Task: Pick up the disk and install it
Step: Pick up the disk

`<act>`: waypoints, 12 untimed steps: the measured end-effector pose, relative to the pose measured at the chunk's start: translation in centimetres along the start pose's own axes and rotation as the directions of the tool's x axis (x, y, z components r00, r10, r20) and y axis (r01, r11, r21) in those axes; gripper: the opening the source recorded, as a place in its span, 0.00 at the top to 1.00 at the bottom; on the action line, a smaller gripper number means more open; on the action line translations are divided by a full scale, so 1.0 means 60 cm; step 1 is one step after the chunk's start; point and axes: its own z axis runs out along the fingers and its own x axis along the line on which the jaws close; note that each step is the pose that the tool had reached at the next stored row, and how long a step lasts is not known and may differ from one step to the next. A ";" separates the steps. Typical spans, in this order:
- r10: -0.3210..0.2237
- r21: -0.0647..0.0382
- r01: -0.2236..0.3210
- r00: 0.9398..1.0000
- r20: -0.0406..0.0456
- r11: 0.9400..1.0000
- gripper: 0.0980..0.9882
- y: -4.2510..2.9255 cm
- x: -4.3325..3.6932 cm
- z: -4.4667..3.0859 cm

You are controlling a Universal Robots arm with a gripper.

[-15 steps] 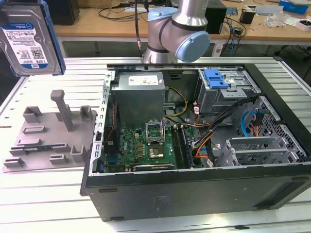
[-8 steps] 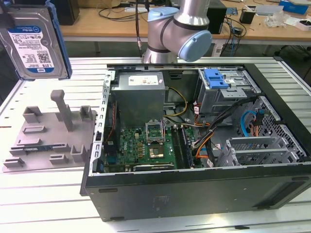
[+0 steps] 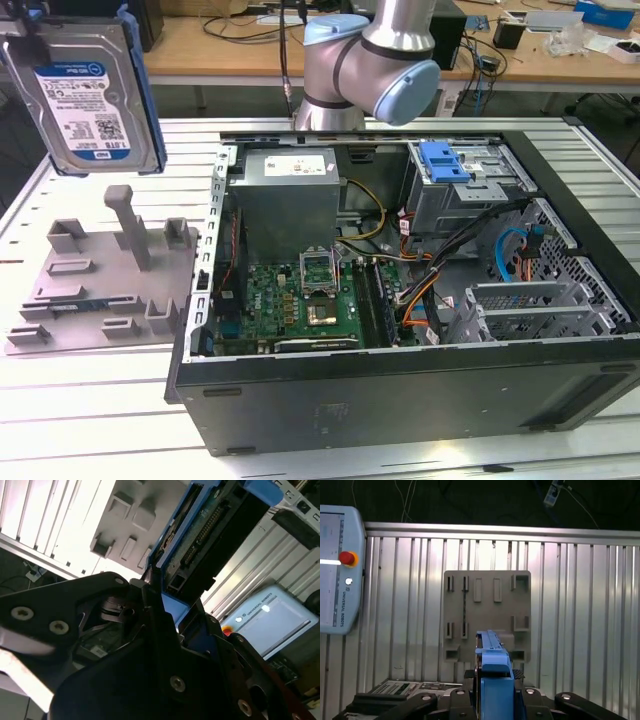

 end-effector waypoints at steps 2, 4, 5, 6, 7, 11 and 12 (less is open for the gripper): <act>0.000 -0.001 0.000 1.000 0.000 1.000 0.70 -0.012 0.009 0.000; 0.000 -0.001 0.000 1.000 0.000 1.000 0.70 -0.023 0.016 -0.001; 0.000 -0.001 0.000 1.000 0.000 1.000 0.70 -0.029 0.020 -0.001; 0.000 -0.002 0.000 1.000 0.000 1.000 0.70 -0.039 0.027 -0.001; 0.000 -0.002 0.000 1.000 0.000 1.000 0.70 -0.051 0.035 -0.001; 0.000 -0.003 0.000 1.000 0.000 1.000 0.70 -0.084 0.056 -0.002; 0.000 -0.003 0.000 1.000 0.000 1.000 0.70 -0.092 0.061 -0.002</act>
